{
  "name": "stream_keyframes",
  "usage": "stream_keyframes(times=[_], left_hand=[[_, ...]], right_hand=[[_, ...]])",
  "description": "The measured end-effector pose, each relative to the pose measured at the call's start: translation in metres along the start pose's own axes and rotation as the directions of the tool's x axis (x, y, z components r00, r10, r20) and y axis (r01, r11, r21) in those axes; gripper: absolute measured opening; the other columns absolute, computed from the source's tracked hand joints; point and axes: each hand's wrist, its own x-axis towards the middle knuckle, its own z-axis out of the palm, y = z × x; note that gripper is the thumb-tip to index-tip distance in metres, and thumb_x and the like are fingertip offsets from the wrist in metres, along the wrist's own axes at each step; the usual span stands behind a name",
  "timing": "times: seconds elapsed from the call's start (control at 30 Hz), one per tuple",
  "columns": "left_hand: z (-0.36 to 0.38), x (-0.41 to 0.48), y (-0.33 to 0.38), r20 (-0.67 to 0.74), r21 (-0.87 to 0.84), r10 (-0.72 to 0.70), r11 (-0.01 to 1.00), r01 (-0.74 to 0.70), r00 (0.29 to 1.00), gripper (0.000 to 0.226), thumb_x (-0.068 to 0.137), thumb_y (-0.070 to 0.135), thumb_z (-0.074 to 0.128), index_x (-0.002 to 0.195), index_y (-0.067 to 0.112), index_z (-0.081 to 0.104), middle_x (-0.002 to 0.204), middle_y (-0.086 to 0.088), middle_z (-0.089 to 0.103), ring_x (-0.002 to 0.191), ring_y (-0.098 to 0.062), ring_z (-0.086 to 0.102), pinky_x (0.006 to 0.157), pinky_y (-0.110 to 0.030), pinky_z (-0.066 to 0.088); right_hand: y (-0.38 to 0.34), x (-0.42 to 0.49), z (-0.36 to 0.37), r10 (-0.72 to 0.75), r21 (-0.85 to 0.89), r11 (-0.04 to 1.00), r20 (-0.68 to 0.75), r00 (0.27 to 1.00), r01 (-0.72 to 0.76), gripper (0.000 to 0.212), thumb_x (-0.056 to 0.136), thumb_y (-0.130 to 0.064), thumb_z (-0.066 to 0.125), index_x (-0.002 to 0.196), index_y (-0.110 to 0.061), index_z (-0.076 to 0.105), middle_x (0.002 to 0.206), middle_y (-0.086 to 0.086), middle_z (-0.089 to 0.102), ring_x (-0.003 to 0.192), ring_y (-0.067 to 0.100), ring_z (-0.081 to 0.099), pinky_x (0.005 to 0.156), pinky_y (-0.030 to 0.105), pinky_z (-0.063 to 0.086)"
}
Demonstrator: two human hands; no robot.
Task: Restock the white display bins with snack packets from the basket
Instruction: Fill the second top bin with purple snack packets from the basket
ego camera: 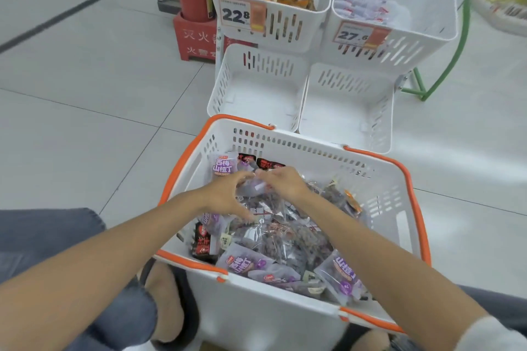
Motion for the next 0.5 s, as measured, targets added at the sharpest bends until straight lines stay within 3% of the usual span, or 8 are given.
stream_keyframes(times=[0.07, 0.13, 0.17, 0.23, 0.3, 0.37, 0.43, 0.5], left_hand=[[0.003, 0.005, 0.008, -0.129, -0.134, 0.028, 0.99, -0.046, 0.991, 0.075, 0.079, 0.022, 0.081, 0.142, 0.021, 0.041, 0.131, 0.007, 0.052, 0.109, -0.019, 0.056, 0.09, -0.035, 0.053], [-0.003, 0.01, 0.011, -0.184, -0.378, -0.048, 0.926, -0.025, 0.982, 0.056, 0.086, 0.012, 0.073, 0.133, 0.019, 0.044, 0.11, -0.004, 0.069, 0.087, -0.023, 0.066, 0.08, -0.044, 0.057], [-0.009, 0.011, 0.01, -0.174, -0.454, -0.096, 0.891, 0.007, 0.98, 0.055, 0.087, 0.009, 0.072, 0.129, 0.02, 0.039, 0.1, -0.005, 0.071, 0.078, -0.018, 0.069, 0.069, -0.037, 0.059], [-0.018, 0.014, 0.007, -0.148, -0.52, -0.135, 0.853, 0.039, 0.98, 0.058, 0.086, 0.008, 0.073, 0.129, 0.02, 0.037, 0.094, -0.01, 0.074, 0.072, -0.01, 0.072, 0.051, -0.022, 0.05], [-0.016, 0.025, 0.005, -0.083, -0.575, -0.156, 0.814, 0.08, 0.984, 0.063, 0.08, 0.009, 0.078, 0.135, 0.009, 0.046, 0.111, -0.015, 0.071, 0.087, -0.02, 0.074, 0.06, -0.024, 0.054], [-0.006, 0.03, 0.018, -0.047, -0.584, -0.175, 0.803, 0.115, 0.983, 0.06, 0.072, 0.02, 0.085, 0.123, 0.007, 0.055, 0.13, -0.018, 0.062, 0.097, -0.027, 0.072, 0.083, -0.035, 0.059], [0.008, 0.035, 0.036, -0.03, -0.499, -0.129, 0.861, 0.097, 0.991, 0.076, 0.059, 0.048, 0.088, 0.12, 0.013, 0.058, 0.129, -0.009, 0.062, 0.106, -0.024, 0.067, 0.092, -0.037, 0.054], [0.021, 0.039, 0.056, -0.036, -0.382, -0.084, 0.922, 0.064, 0.996, 0.067, 0.072, 0.048, 0.08, 0.125, 0.018, 0.053, 0.114, 0.006, 0.062, 0.102, -0.015, 0.063, 0.082, -0.026, 0.05]], right_hand=[[-0.009, 0.0, -0.014, 0.019, 0.107, 0.994, 0.082, 0.996, -0.028, 0.057, 0.099, -0.052, 0.04, 0.097, -0.008, 0.075, 0.084, 0.014, 0.073, 0.085, 0.028, 0.07, 0.085, 0.032, 0.053], [-0.011, 0.0, -0.026, 0.031, 0.184, 0.981, 0.163, 0.986, -0.061, 0.053, 0.102, -0.048, 0.034, 0.112, -0.008, 0.068, 0.097, 0.012, 0.072, 0.097, 0.023, 0.069, 0.092, 0.03, 0.053], [-0.009, -0.001, -0.033, 0.027, 0.16, 0.986, 0.178, 0.984, -0.056, 0.045, 0.102, -0.045, 0.038, 0.114, -0.011, 0.066, 0.103, 0.011, 0.071, 0.1, 0.023, 0.067, 0.095, 0.033, 0.052], [0.002, -0.007, -0.053, 0.03, -0.076, 0.997, 0.204, 0.978, -0.015, 0.032, 0.099, -0.039, 0.05, 0.113, -0.016, 0.066, 0.111, 0.005, 0.068, 0.102, 0.02, 0.065, 0.099, 0.036, 0.05], [0.02, -0.017, -0.078, 0.102, -0.38, 0.925, 0.24, 0.965, -0.003, 0.033, 0.095, -0.037, 0.058, 0.118, -0.014, 0.066, 0.117, -0.003, 0.062, 0.104, 0.017, 0.059, 0.098, 0.032, 0.046], [0.041, -0.033, -0.099, 0.243, -0.602, 0.797, 0.257, 0.935, -0.042, 0.036, 0.09, -0.041, 0.064, 0.111, -0.012, 0.068, 0.108, -0.002, 0.059, 0.096, 0.018, 0.055, 0.091, 0.035, 0.044], [0.064, -0.05, -0.112, 0.437, -0.666, 0.727, 0.262, 0.86, -0.167, 0.041, 0.083, -0.047, 0.072, 0.097, -0.009, 0.065, 0.093, 0.003, 0.06, 0.079, 0.021, 0.057, 0.077, 0.038, 0.051], [0.083, -0.069, -0.112, 0.593, -0.678, 0.667, 0.232, 0.771, -0.309, 0.054, 0.077, -0.043, 0.078, 0.111, -0.004, 0.061, 0.107, 0.007, 0.062, 0.088, 0.022, 0.063, 0.079, 0.037, 0.057]])
